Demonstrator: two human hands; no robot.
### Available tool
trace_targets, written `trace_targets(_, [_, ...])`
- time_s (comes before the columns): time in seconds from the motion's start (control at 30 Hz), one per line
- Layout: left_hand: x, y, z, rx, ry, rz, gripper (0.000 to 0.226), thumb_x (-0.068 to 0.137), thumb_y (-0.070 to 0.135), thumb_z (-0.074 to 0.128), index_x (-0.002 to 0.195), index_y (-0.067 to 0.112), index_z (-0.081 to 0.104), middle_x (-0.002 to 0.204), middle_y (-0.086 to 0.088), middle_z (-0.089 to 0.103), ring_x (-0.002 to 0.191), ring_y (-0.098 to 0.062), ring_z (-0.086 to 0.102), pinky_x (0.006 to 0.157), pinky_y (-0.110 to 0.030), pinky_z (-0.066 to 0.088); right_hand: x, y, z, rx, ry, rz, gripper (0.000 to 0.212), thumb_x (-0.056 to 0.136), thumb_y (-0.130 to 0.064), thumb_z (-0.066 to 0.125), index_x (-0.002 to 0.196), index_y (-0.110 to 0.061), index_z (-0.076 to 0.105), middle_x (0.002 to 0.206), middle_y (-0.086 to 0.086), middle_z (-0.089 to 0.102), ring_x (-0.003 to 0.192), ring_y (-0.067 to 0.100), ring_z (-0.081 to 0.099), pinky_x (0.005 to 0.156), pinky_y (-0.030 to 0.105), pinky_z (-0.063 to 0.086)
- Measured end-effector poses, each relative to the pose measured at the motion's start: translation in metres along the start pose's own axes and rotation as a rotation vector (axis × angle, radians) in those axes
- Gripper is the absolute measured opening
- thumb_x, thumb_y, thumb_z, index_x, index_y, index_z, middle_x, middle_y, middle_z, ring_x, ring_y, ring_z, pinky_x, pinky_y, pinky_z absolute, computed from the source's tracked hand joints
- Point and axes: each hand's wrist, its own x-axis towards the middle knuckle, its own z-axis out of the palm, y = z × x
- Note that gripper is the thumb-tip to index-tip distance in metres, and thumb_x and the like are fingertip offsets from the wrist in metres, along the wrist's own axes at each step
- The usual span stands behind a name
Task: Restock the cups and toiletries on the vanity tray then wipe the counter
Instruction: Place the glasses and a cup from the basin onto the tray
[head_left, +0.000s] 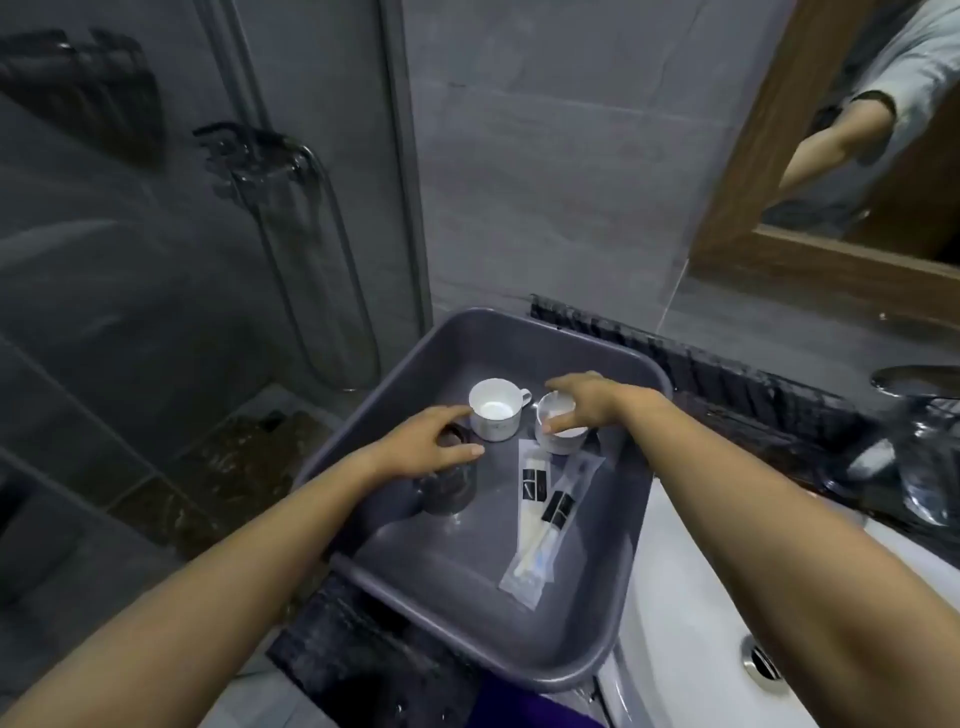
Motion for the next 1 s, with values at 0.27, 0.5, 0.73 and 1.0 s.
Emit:
trace_targets(0.27, [0.001,-0.013,0.018,0.025,0.130,-0.151,0.103,0.061,0.042,0.082,0.142,0.008,0.026,0.146,-0.011,0.033,0.136,-0.026,0.025,0.110,-0.031,0.026,0.025,0.009,0.023,-0.055,0.027,-0.023,0.109,0.068,-0.046,0.079,0.152,-0.021,0.014,0.154,0.005,0.020,0.141,0.032,0.020,0.113,0.048,0.029])
trace_targets(0.5, [0.001,-0.014,0.022,0.078,0.120,-0.202,0.102,0.055,0.038,0.085,0.139,0.017,0.029,0.137,-0.009,0.034,0.132,-0.026,0.027,0.108,-0.037,0.031,0.028,0.010,0.024,-0.105,-0.010,-0.006,0.115,0.061,-0.036,0.085,0.149,-0.031,0.012,0.149,0.004,0.023,0.136,0.035,0.029,0.103,0.052,0.042])
trace_targets(0.73, [0.004,-0.008,0.022,0.069,0.212,-0.218,0.090,0.053,0.030,0.086,0.129,0.012,0.040,0.127,-0.008,0.046,0.121,-0.024,0.041,0.094,-0.027,0.036,0.020,0.010,0.019,-0.018,0.053,0.007,0.102,0.064,-0.034,0.084,0.145,-0.015,0.024,0.145,0.008,0.035,0.127,0.032,0.047,0.100,0.042,0.045])
trace_targets(1.0, [0.003,0.011,0.014,0.061,0.195,-0.191,0.081,0.049,0.029,0.087,0.119,0.013,0.048,0.119,-0.005,0.053,0.103,-0.018,0.050,0.075,-0.025,0.043,-0.019,0.007,-0.004,0.026,0.054,0.030,0.089,0.064,-0.038,0.082,0.137,-0.017,0.036,0.135,0.010,0.043,0.120,0.031,0.049,0.099,0.042,0.045])
